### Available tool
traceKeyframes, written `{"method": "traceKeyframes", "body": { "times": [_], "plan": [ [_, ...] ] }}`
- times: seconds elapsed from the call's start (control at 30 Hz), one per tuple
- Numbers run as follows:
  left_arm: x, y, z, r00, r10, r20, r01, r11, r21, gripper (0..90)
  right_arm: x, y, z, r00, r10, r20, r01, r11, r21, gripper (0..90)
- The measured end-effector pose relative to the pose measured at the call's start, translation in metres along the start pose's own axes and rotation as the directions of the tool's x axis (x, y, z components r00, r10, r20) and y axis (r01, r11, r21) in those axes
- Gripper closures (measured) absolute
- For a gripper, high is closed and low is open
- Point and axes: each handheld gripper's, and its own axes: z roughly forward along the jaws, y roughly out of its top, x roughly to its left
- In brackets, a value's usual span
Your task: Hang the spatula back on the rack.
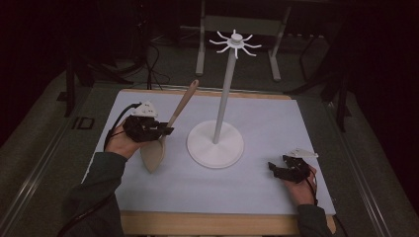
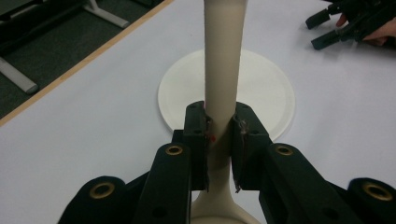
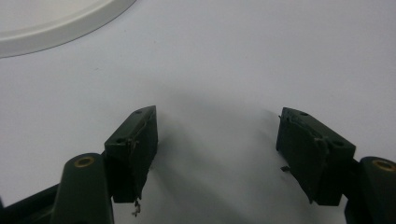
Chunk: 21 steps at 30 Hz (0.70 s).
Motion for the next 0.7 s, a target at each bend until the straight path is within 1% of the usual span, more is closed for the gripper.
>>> {"method": "traceKeyframes", "body": {
  "times": [0.03,0.1,0.13,0.17,0.2,0.27,0.3,0.33,0.37,0.4,0.63,0.67,0.7],
  "plan": [
    [0.0,0.0,0.0,1.0,0.0,0.0,0.0,1.0,0.0,78.4,0.0,0.0,0.0,1.0,0.0,0.0,0.0,1.0,0.0,29.2],
    [0.0,0.0,-0.001,1.0,-0.004,0.001,0.004,0.9999,-0.011,78.4,0.0,0.0,0.0,1.0,0.001,0.0,-0.001,1.0,-0.001,29.2],
    [0.0,0.001,-0.003,0.9999,-0.011,0.005,0.011,0.9996,-0.025,78.4,0.0,0.0,0.0,1.0,0.001,0.0,-0.001,1.0,-0.002,29.2],
    [0.0,0.001,-0.003,0.9999,-0.011,0.005,0.011,0.9996,-0.025,78.4,0.0,0.0,0.0,1.0,0.001,0.0,-0.001,1.0,-0.002,29.2],
    [0.0,0.003,-0.005,0.9999,-0.012,0.005,0.012,0.999,-0.042,78.4,0.0,0.0,0.0,1.0,0.001,0.0,-0.001,1.0,-0.002,29.2],
    [-0.001,0.005,-0.006,0.9998,-0.016,0.008,0.016,0.9981,-0.06,78.4,0.0,0.0,0.0,1.0,0.001,0.001,-0.001,1.0,-0.001,29.2],
    [-0.001,0.005,-0.006,0.9998,-0.016,0.008,0.016,0.9981,-0.06,78.4,0.0,0.0,0.0,1.0,0.001,0.001,-0.001,1.0,-0.001,29.2],
    [-0.002,0.007,-0.008,0.9999,-0.013,0.009,0.014,0.9971,-0.075,78.4,0.0,0.0,0.0,1.0,0.001,0.0,-0.001,1.0,-0.001,29.2],
    [-0.002,0.007,-0.008,0.9999,-0.013,0.009,0.014,0.9971,-0.075,78.4,0.0,0.0,0.0,1.0,0.001,0.0,-0.001,1.0,-0.001,29.2],
    [-0.003,0.01,-0.011,0.9999,-0.011,0.01,0.012,0.996,-0.089,78.4,0.0,0.0,0.0,1.0,0.002,0.0,-0.002,1.0,-0.001,29.2],
    [-0.005,0.017,-0.015,0.9999,-0.008,0.01,0.01,0.9926,-0.121,78.4,0.0,0.0,0.0,1.0,0.002,0.0,-0.002,1.0,-0.001,29.2],
    [-0.006,0.019,-0.017,1.0,-0.001,0.006,0.001,0.9913,-0.132,78.4,0.0,0.0,0.0,1.0,0.002,0.0,-0.002,1.0,-0.001,29.2],
    [-0.006,0.019,-0.017,1.0,-0.001,0.006,0.001,0.9913,-0.132,78.4,0.0,0.0,0.0,1.0,0.002,0.0,-0.002,1.0,-0.001,29.2]
  ]
}}
